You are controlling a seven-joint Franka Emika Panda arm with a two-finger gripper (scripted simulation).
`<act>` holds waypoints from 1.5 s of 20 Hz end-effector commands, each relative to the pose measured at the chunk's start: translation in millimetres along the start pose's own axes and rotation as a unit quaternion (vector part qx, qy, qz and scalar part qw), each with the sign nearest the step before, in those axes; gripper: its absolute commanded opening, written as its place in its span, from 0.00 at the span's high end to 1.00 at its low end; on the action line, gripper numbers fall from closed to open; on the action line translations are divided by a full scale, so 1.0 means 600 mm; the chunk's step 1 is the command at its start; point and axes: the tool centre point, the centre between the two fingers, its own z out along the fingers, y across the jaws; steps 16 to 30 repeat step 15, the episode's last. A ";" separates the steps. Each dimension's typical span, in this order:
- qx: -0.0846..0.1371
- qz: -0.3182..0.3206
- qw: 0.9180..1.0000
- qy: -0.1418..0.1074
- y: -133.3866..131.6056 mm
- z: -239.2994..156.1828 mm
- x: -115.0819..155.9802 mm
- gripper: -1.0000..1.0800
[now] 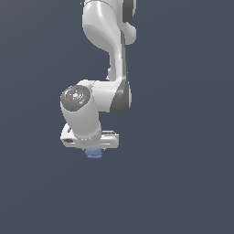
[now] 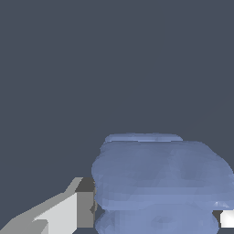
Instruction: Pick up the object and move it to a goal position.
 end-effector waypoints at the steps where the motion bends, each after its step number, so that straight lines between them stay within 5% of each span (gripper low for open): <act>1: 0.000 0.000 1.000 0.000 0.002 -0.035 0.010 1.00; 11: 0.000 0.000 1.000 0.000 0.005 -0.107 0.034 1.00; 30: 0.000 0.000 1.000 0.000 0.005 -0.112 0.036 1.00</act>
